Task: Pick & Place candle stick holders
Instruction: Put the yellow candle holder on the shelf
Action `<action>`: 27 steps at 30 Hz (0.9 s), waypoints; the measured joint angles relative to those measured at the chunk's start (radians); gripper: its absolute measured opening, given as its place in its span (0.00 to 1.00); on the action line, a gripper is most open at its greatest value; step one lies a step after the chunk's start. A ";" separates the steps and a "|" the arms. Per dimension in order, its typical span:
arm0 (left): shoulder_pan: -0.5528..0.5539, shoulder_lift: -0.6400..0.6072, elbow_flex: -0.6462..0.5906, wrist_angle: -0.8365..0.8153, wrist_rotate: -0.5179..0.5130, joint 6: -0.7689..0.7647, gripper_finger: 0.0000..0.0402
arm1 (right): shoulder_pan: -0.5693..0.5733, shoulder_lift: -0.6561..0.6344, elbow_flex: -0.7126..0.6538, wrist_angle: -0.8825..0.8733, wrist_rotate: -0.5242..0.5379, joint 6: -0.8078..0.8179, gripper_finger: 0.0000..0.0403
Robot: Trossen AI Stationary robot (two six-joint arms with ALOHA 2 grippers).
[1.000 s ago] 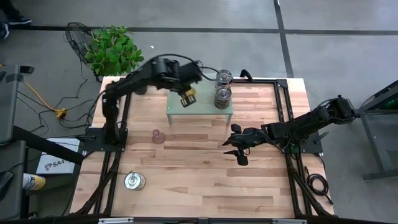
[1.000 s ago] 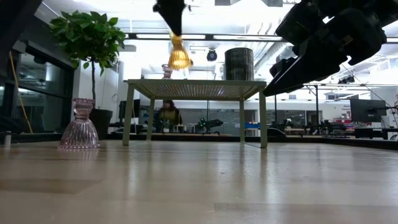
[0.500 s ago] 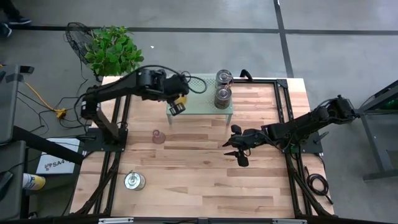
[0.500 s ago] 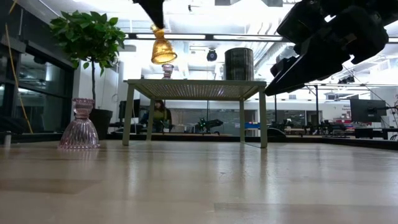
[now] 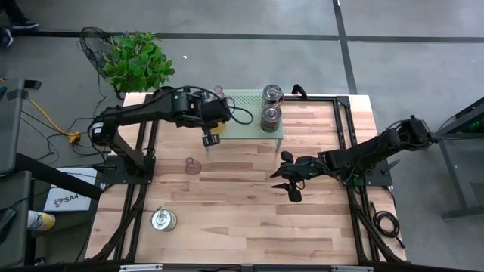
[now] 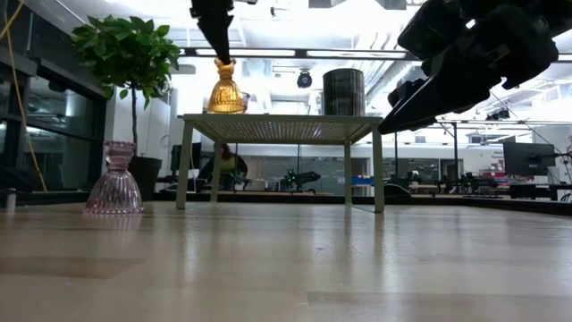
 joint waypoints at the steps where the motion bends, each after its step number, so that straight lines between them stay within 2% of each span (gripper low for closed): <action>1: 0.007 0.000 0.000 0.005 0.004 0.020 0.02 | 0.000 0.000 0.000 0.000 0.000 0.000 0.44; 7: 0.074 -0.001 0.000 0.002 0.038 0.191 0.02 | 0.000 0.000 0.000 0.001 0.001 0.000 0.44; 10: 0.118 0.007 0.000 0.008 0.101 0.241 0.02 | 0.000 0.000 0.000 0.000 0.002 0.000 0.44; 18: 0.195 0.008 0.000 0.020 0.144 0.278 0.02 | 0.000 0.000 0.000 -0.003 0.002 -0.003 0.44; 27: 0.226 0.008 0.001 0.032 0.168 0.277 0.02 | 0.000 0.000 0.000 -0.004 0.002 -0.003 0.44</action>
